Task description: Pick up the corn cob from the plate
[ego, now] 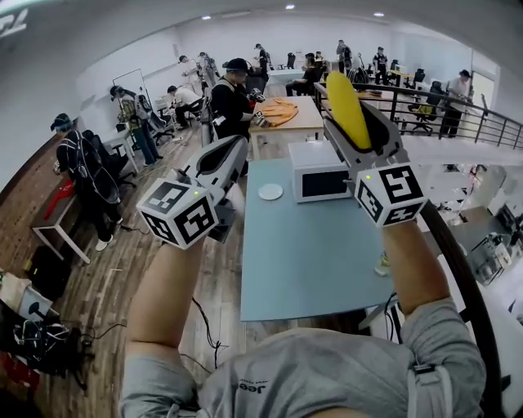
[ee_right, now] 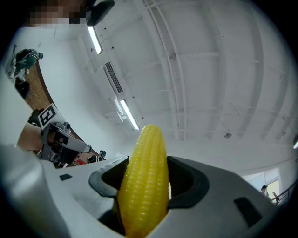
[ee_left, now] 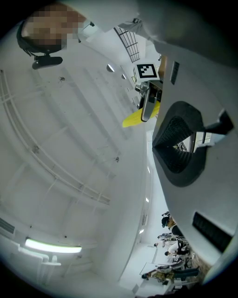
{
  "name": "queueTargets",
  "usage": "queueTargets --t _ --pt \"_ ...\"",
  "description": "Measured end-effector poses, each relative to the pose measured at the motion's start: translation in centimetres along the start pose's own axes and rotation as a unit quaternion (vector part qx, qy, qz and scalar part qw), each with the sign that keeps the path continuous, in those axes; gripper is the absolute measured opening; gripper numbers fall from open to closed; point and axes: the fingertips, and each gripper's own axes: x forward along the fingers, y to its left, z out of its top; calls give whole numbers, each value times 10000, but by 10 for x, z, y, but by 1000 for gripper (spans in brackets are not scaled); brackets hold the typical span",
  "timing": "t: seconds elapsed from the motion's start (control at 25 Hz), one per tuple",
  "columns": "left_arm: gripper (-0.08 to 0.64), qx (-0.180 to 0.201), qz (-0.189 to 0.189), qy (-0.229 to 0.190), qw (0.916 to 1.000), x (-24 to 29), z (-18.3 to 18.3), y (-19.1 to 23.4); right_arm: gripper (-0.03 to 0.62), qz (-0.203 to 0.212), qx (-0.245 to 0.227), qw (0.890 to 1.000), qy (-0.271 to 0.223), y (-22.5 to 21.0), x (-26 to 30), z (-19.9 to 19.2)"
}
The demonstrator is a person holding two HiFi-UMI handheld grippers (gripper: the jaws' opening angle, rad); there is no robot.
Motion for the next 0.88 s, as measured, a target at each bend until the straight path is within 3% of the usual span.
queueTargets --t 0.32,0.6,0.88 --pt "18 -406 -268 113 9988 -60 -30 35 265 102 -12 9995 296 78 3 -3" --pt "18 -669 -348 384 9964 -108 -87 68 265 150 173 9973 691 134 3 -28" --pt "18 -802 -253 773 9935 -135 -143 53 265 255 489 9919 1142 158 -33 -60"
